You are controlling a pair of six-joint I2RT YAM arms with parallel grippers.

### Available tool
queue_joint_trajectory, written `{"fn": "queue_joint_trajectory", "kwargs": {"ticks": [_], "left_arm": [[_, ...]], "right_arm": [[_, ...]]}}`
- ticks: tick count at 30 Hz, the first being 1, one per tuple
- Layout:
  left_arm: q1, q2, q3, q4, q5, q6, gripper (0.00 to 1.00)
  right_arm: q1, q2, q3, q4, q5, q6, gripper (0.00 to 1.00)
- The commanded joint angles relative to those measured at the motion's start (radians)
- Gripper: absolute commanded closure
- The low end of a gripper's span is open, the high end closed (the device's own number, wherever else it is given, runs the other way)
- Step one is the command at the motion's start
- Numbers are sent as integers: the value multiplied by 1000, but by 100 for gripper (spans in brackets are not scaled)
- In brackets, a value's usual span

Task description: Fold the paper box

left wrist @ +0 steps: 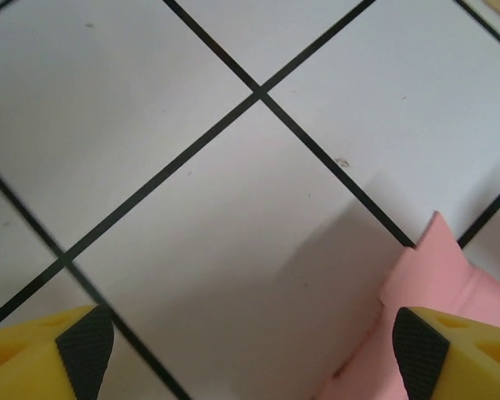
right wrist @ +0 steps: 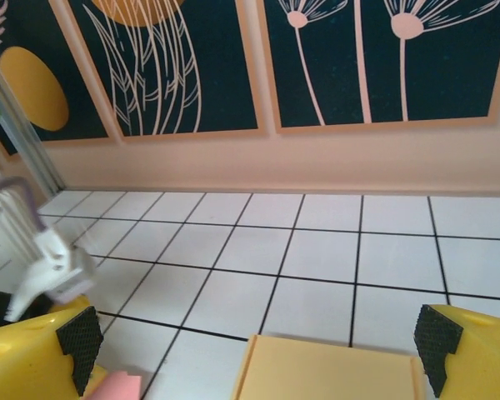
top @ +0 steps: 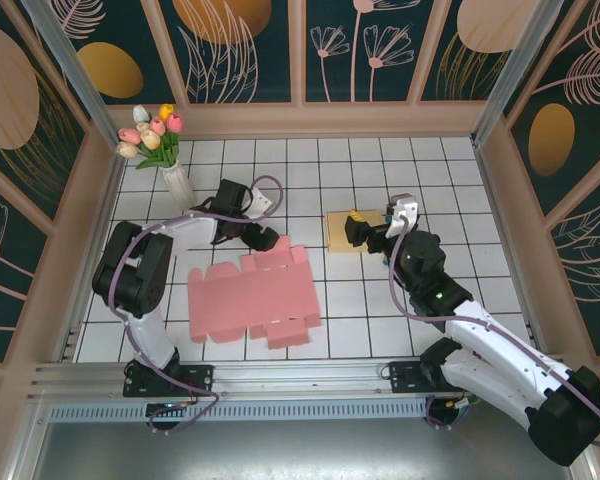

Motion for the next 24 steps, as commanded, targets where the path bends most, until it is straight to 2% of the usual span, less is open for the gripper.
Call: {"fn": "queue_joint_trajectory", "kwargs": {"ticks": [1,8,13,18,24], "left_arm": [[3,73,52,-125,33,36,12],[-2,4,3,-54,169,-5,19],[-13,42,20,-103,161,-17,20],[-30,84,50,-140,157,-18,26],[-36,91,51,-157,172,-10,38]], "right_arm": [[-7,-21,23,40,-44,53,1],[-8,-28,10,38,-18,44,1],[-7,-33,2,28,-13,44,1],[-7,-40,-1,17,-8,36,1],[-12,-22,9,6,-8,25,1]]}}
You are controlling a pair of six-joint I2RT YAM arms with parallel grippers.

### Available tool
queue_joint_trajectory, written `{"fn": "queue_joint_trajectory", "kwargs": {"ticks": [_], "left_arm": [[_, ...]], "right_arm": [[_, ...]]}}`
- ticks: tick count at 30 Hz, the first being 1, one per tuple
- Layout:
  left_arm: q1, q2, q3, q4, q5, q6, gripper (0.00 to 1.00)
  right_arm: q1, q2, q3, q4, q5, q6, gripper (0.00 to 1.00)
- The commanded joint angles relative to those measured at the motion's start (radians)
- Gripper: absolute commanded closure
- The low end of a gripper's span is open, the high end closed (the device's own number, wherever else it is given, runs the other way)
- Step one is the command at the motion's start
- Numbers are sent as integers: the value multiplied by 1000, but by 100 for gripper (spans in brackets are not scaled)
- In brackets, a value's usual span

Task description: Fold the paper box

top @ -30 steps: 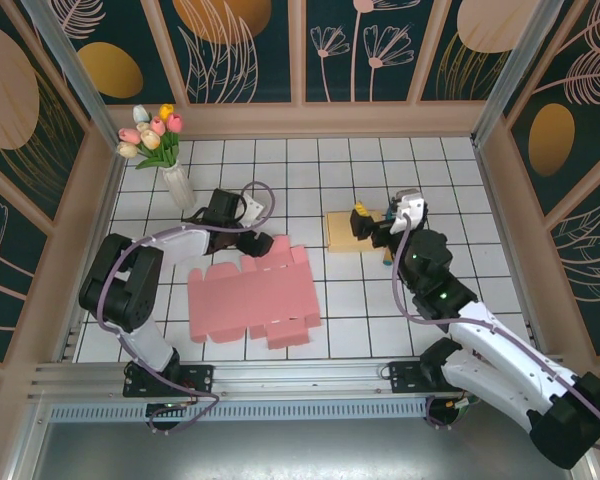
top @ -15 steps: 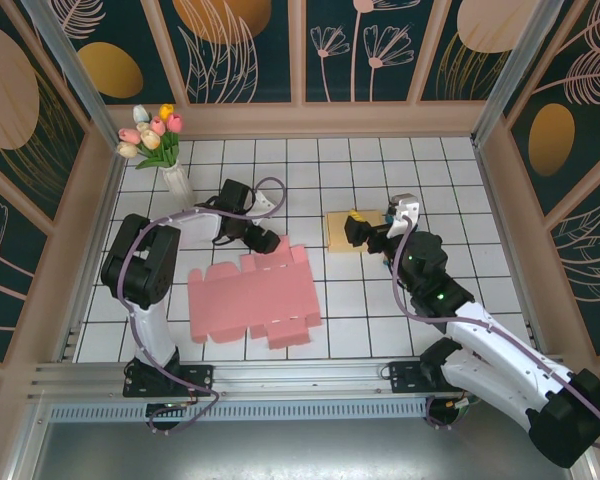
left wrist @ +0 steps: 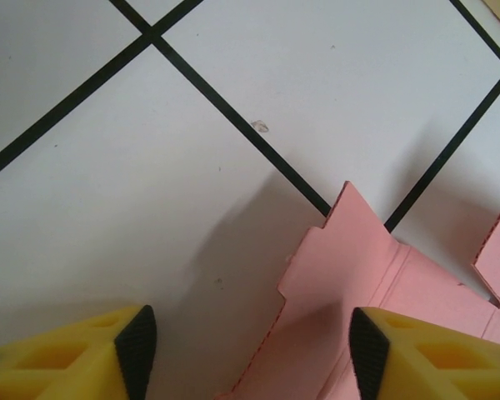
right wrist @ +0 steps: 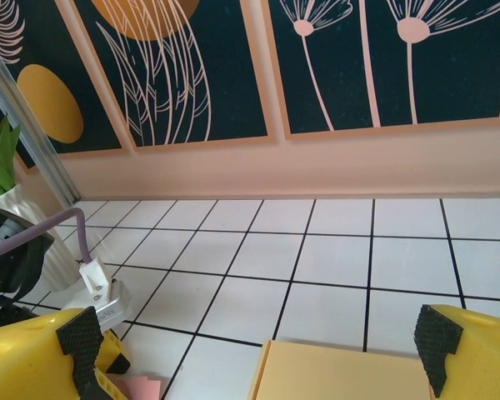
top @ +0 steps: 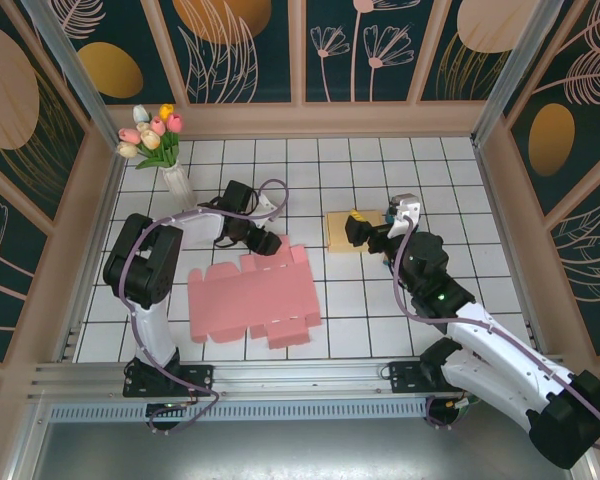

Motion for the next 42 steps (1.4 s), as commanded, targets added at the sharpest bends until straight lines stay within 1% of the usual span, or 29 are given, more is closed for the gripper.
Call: {"fn": "queue_joint_trajectory", "kwargs": {"ticks": [1,2,4,7,8,10,12,13,15,18,20,22,24,26,29,32,33,36,38,40,42], "left_arm": [[-18,25,5,-59,48,3,40],[-20,18,0,-56,52,4,43],[-21,-1,-12,-43,67,6,51],[-31,-48,-41,3,92,-1,71],[-33,-64,-54,22,101,-3,75],[-37,-112,-91,80,117,-16,87],[-37,-170,-136,163,136,-36,94],[-37,-195,-188,219,138,-53,100],[-38,-289,-270,336,143,-92,100],[-38,-427,-442,585,105,-204,100],[-38,-542,-578,776,33,-300,100],[-40,-643,-688,904,-56,-397,100],[-47,-740,-776,987,-127,-460,100],[-60,-842,-844,1006,-237,-492,100],[-62,-997,-952,1070,-332,-535,100],[-63,-1144,-1058,1162,-337,-567,100],[-63,-1185,-1081,1178,-331,-574,100],[-64,-1267,-1120,1188,-318,-575,100],[-64,-1282,-1138,1204,-307,-572,100],[-67,-1261,-1154,1261,-258,-563,100],[-76,-1223,-1149,1278,-228,-554,100]], "right_arm": [[-10,-1,7,8,-2,4,1],[-11,-1,6,8,-3,4,1],[-13,-1,2,11,-4,5,1],[-19,1,-5,16,-1,4,1],[-22,2,-6,16,0,4,1],[-26,8,-8,16,-1,5,1],[-29,9,-8,14,0,6,1],[-30,11,-8,12,-3,8,1],[-30,10,-7,7,-9,11,1],[-30,9,-2,-5,-24,22,1],[-29,8,5,-20,-23,31,1],[-29,2,9,-29,-16,35,1],[-29,-6,9,-33,-22,35,1],[-30,-8,9,-33,-42,33,1],[-29,-1,17,-41,-82,23,1],[-31,13,28,-52,-164,6,7],[-30,21,32,-53,-200,-6,11],[-30,60,40,-52,-252,-17,18],[-30,88,36,-40,-274,-32,25],[-30,122,27,-18,-297,-51,33],[-35,151,18,5,-313,-70,37]]}}
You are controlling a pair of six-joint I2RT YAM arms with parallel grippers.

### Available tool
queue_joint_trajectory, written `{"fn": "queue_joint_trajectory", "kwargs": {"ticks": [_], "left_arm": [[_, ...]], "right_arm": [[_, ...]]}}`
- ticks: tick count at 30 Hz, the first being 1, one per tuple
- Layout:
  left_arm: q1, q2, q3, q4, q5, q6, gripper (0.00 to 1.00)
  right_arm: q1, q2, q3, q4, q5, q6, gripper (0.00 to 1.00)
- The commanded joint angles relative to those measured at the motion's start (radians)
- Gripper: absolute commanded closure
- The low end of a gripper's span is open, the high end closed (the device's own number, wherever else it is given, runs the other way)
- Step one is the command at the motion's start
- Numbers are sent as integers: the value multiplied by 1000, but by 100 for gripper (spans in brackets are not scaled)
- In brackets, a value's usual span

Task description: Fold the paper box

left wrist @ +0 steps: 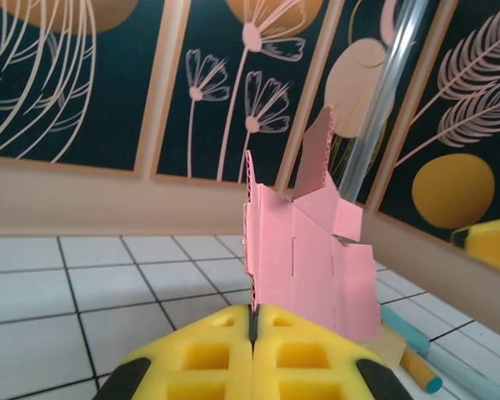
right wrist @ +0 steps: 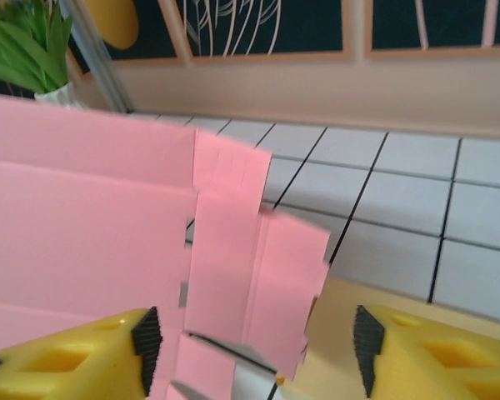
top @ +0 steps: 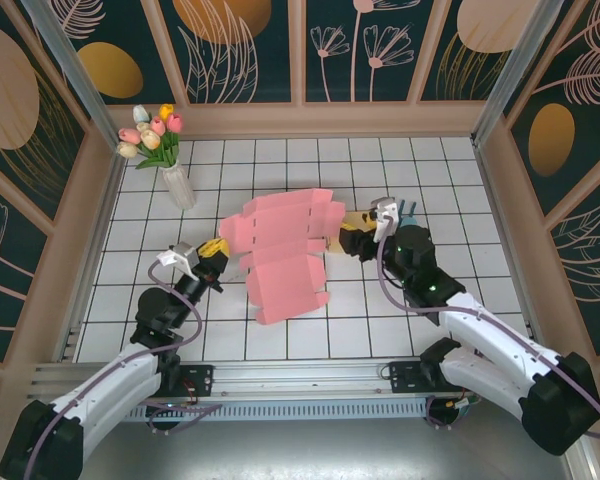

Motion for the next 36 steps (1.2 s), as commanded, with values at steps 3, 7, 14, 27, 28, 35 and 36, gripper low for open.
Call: {"fn": "queue_joint_trajectory", "kwargs": {"ticks": [3,7,14,27,28,35,36], "left_arm": [[-35,88,-23,92,32,26,100],[-50,139,-16,95,-25,49,100],[-64,144,-20,112,12,53,100],[-86,201,-4,129,31,68,100],[-87,203,-2,130,33,68,100],[-96,208,-1,131,39,76,100],[-97,210,0,130,40,76,100]], "right_arm": [[-34,70,-5,83,-73,-40,44],[-84,91,-16,108,-119,-38,55],[-262,131,-70,182,-53,19,59],[-298,363,-45,371,-258,-107,59],[-299,378,-41,374,-259,-113,59],[-297,436,1,361,-380,-143,59],[-297,431,1,362,-409,-144,59]]}}
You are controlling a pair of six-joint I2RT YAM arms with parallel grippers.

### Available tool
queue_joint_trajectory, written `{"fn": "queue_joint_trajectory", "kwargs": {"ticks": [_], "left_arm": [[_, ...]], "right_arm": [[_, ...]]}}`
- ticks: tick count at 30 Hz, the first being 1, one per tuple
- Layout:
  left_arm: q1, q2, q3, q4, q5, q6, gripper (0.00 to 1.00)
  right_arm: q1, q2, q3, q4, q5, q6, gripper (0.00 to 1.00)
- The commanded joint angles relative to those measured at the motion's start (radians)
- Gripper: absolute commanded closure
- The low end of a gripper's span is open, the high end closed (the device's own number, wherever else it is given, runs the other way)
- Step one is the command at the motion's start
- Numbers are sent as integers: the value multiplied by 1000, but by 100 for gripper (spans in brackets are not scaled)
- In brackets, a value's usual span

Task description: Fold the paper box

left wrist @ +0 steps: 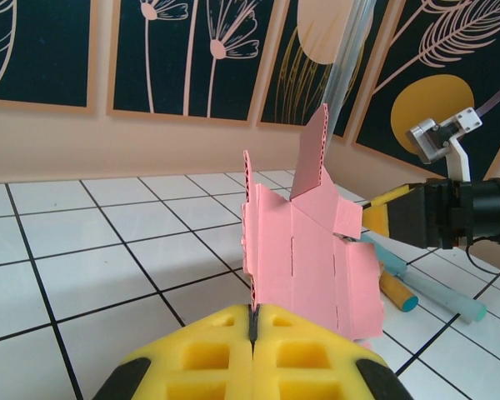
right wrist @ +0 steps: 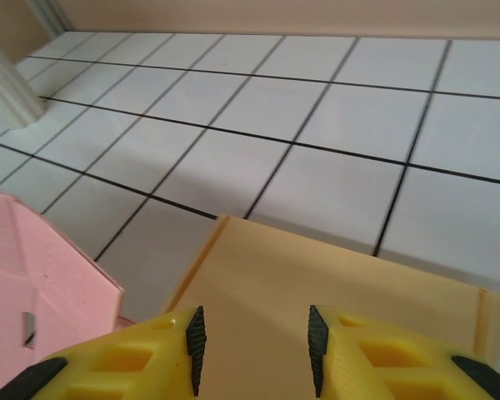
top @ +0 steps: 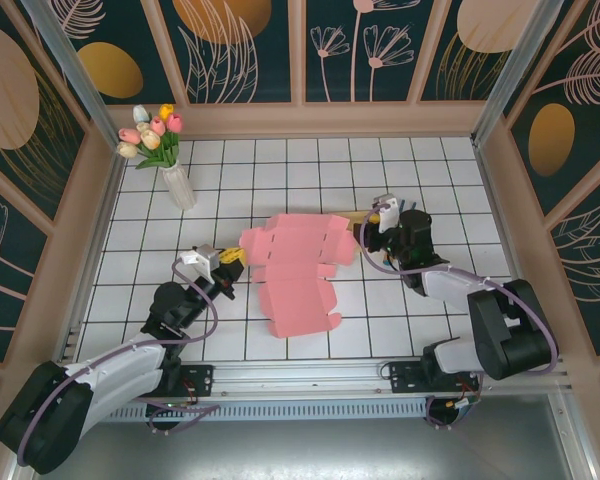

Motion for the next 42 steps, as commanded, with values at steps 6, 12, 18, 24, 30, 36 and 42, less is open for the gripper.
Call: {"fn": "queue_joint_trajectory", "kwargs": {"ticks": [6,12,18,24,30,36,42], "left_arm": [[-15,18,9,55,26,28,100],[-18,35,28,37,31,43,100],[-20,33,26,39,26,43,100],[-22,54,33,44,34,40,100],[-24,42,27,44,33,42,100],[-25,45,28,41,29,43,100],[-28,53,33,39,28,43,100]], "right_arm": [[22,-124,46,-11,-134,-128,56],[71,-67,247,-346,-257,-617,55],[107,96,530,-839,-259,-980,51],[108,188,710,-1135,-202,-1075,50],[128,260,812,-1278,-151,-1113,51],[167,295,858,-1335,-157,-1146,54],[172,251,912,-1394,-121,-1159,54]]}}
